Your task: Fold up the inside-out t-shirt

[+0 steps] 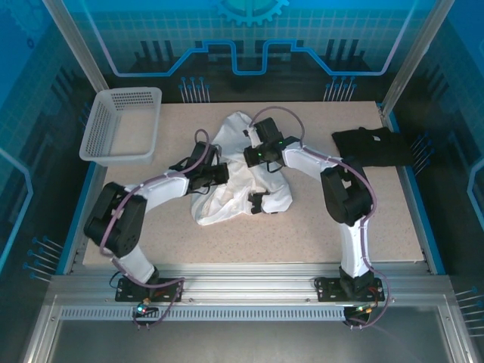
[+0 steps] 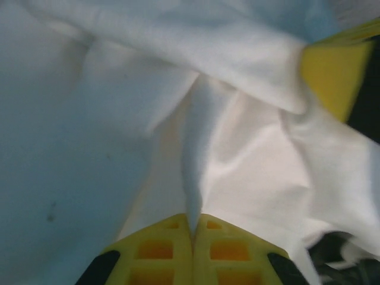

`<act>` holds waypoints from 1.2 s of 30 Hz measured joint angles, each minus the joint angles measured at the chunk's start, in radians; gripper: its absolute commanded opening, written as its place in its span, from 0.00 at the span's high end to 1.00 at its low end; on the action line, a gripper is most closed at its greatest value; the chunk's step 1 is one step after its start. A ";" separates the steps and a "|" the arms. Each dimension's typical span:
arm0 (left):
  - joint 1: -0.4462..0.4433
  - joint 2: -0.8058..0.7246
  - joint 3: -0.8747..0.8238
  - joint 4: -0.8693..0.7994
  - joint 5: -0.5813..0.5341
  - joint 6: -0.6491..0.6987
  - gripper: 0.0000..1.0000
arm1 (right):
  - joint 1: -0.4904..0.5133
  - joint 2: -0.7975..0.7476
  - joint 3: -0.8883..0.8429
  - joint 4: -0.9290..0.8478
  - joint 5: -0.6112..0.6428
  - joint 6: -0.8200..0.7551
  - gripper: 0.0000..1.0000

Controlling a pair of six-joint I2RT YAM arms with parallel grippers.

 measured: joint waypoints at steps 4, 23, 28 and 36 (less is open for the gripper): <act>0.000 -0.213 -0.041 0.011 0.003 0.011 1.00 | -0.042 -0.142 -0.076 0.002 -0.035 0.000 1.00; 0.028 -0.744 -0.263 0.034 0.012 0.043 1.00 | -0.124 -1.165 -1.005 0.129 0.100 0.170 0.83; 0.029 -0.745 -0.352 0.001 0.039 0.017 1.00 | -0.018 -1.161 -1.045 0.062 0.180 0.142 0.58; 0.029 -0.791 -0.367 -0.002 0.076 0.014 1.00 | 0.108 -0.898 -0.826 0.043 0.161 -0.031 0.40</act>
